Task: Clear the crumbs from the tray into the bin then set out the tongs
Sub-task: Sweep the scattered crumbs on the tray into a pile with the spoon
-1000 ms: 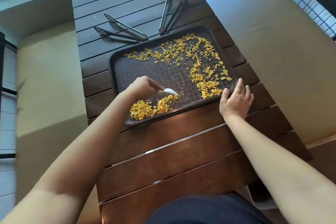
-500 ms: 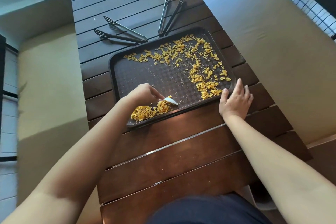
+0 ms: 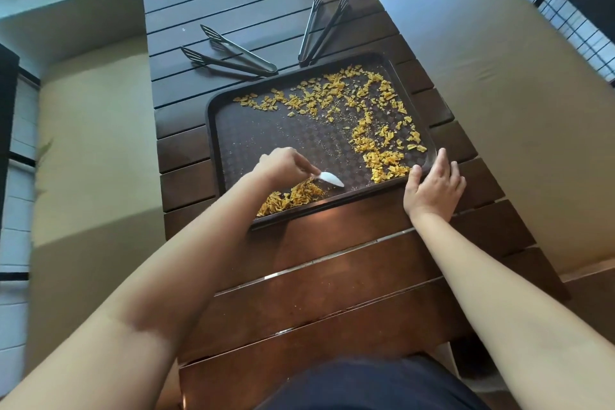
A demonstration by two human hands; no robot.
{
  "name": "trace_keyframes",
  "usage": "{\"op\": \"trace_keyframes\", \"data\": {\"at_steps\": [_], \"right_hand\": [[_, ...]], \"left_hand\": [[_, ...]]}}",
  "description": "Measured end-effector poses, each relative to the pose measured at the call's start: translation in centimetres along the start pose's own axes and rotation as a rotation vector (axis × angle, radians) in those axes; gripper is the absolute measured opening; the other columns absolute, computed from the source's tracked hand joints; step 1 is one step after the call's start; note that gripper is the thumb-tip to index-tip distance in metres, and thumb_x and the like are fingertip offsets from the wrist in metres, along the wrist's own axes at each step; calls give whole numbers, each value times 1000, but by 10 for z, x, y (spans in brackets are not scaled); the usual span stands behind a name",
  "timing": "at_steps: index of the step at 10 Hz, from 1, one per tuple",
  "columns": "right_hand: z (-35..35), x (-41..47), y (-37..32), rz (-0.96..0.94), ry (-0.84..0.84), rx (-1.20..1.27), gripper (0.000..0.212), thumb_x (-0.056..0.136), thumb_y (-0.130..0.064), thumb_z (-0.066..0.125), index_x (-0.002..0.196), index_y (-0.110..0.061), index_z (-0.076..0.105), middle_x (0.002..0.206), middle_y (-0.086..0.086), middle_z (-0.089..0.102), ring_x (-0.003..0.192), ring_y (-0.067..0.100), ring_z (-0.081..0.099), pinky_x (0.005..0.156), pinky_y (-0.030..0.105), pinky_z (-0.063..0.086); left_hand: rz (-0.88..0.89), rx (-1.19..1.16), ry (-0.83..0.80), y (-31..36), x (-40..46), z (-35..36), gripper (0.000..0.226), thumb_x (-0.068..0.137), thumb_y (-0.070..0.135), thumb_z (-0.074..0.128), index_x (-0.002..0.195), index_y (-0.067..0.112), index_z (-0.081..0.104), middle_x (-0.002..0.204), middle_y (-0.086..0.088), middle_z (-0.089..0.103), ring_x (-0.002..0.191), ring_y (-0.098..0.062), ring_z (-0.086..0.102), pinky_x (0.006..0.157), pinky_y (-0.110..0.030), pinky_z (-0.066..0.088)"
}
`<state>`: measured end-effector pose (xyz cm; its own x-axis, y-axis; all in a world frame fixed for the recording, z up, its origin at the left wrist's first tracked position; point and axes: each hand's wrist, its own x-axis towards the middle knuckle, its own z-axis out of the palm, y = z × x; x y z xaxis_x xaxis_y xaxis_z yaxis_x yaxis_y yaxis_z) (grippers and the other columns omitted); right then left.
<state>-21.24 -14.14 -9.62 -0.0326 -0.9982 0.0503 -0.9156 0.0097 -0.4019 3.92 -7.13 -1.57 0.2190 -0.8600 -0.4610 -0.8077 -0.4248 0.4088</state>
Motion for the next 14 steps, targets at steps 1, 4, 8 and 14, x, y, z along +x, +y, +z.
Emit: {"op": "trace_keyframes", "data": {"at_steps": [1, 4, 8, 14], "right_hand": [[0, 0, 0, 0, 0, 0, 68, 88, -45, 25, 146, -9, 23, 146, 15, 38, 139, 30, 24, 113, 46, 12], [1, 0, -1, 0, 3, -5, 68, 88, -45, 24, 146, -8, 23, 146, 15, 38, 139, 31, 24, 113, 47, 12], [1, 1, -1, 2, 6, -3, 68, 88, -44, 25, 145, -8, 24, 144, 17, 39, 138, 31, 25, 113, 47, 13], [1, 0, 0, 3, 1, -5, 68, 89, -45, 24, 146, -9, 23, 146, 15, 37, 139, 30, 24, 113, 46, 13]], "left_hand": [[-13, 3, -58, -17, -5, -10, 19, 85, 26, 63, 92, 39, 73, 89, 17, 65, 81, -6, 60, 86, -33, 51], [-20, -195, -20, -47, -17, -28, 21, 88, 15, 61, 101, 27, 73, 91, 8, 63, 69, -7, 54, 59, -20, 47], [-106, -104, -65, -46, -18, -24, 16, 86, 21, 65, 98, 28, 74, 95, 6, 68, 88, -10, 61, 84, -28, 50], [21, 154, -71, -27, -14, -21, 17, 88, 33, 61, 95, 44, 70, 95, 15, 62, 96, -13, 54, 88, -36, 42]]}}
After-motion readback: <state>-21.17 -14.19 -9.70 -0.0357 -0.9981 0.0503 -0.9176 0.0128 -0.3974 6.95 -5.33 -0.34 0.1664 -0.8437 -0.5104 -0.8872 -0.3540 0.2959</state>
